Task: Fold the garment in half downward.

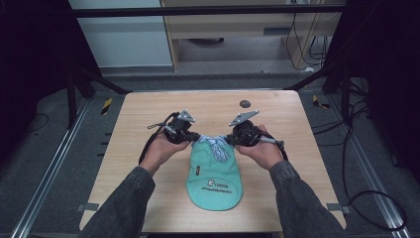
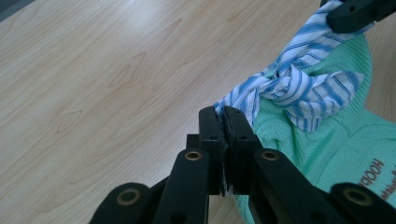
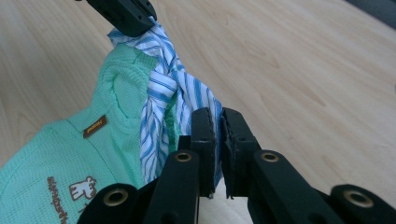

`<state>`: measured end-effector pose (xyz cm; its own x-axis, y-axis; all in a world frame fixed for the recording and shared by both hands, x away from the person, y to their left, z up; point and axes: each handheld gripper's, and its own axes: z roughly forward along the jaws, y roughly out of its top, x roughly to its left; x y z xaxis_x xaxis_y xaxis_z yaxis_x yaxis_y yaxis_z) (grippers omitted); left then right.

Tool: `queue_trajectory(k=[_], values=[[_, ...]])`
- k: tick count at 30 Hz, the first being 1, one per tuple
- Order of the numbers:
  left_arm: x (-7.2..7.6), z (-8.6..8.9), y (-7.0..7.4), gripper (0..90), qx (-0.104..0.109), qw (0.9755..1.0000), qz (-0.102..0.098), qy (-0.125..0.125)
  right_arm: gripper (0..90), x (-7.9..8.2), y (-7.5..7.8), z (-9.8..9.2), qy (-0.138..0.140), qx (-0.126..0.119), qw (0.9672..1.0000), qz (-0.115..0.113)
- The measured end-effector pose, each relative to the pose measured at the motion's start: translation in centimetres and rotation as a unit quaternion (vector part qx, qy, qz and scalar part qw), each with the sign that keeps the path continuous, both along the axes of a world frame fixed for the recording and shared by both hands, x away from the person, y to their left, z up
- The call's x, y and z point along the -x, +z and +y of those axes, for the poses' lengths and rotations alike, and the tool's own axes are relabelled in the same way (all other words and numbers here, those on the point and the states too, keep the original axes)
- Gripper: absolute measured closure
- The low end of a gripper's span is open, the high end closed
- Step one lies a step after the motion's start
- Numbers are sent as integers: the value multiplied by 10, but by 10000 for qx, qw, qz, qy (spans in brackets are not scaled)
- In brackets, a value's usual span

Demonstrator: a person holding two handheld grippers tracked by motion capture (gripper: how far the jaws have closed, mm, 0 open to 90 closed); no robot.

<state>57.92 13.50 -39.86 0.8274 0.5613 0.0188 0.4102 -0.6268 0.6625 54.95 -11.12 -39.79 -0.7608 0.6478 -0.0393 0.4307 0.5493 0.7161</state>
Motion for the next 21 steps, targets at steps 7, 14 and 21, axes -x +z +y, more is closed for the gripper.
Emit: queue_trajectory(k=[7, 14, 21], values=[[-5, -3, 3, 871, -37, 10000, -57, -45, 842, -5, 0, -4, -40, -64, 10000, 0], [1, -5, 9, 871, -55, 9998, -191, -87, 842, -4, 4, -7, -35, 8, 9999, -95], [3, -9, 16, 871, -124, 9994, -311, -110, 841, -2, 8, -7, -1, 131, 9998, -160]])
